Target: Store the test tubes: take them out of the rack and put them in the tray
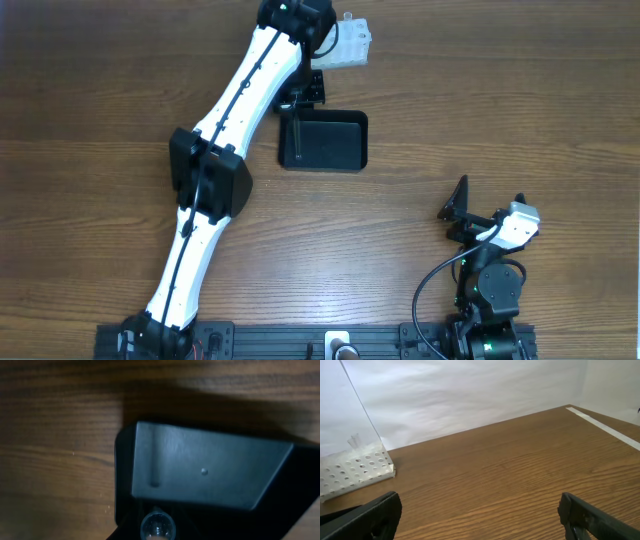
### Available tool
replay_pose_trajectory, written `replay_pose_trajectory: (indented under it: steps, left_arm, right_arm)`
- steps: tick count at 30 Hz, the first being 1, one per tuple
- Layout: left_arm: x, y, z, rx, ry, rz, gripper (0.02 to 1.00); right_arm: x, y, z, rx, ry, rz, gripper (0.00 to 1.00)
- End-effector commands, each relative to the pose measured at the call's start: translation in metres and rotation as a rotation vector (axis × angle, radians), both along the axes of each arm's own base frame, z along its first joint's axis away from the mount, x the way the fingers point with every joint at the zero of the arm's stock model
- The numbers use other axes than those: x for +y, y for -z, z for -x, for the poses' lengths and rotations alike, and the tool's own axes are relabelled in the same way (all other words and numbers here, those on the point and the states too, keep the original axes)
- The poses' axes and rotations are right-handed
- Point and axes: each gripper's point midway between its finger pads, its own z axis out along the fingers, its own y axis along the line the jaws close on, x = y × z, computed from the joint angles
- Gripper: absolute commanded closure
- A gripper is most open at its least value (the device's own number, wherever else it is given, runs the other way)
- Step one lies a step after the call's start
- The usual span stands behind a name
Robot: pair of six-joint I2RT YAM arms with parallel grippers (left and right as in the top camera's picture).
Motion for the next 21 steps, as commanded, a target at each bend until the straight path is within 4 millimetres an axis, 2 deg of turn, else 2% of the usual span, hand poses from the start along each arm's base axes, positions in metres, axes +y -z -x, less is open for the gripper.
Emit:
replay_pose_trajectory:
  steps: [1, 21]
  left_arm:
    - [0.004, 0.006, -0.01, -0.01, -0.003, 0.008, 0.98]
    - [0.007, 0.042, -0.008, 0.059, 0.024, -0.022, 0.98]
  right_arm:
    - [-0.001, 0.001, 0.0, -0.001, 0.004, 0.002, 0.007]
    - [-0.001, 0.001, 0.0, -0.001, 0.005, 0.001, 0.007]
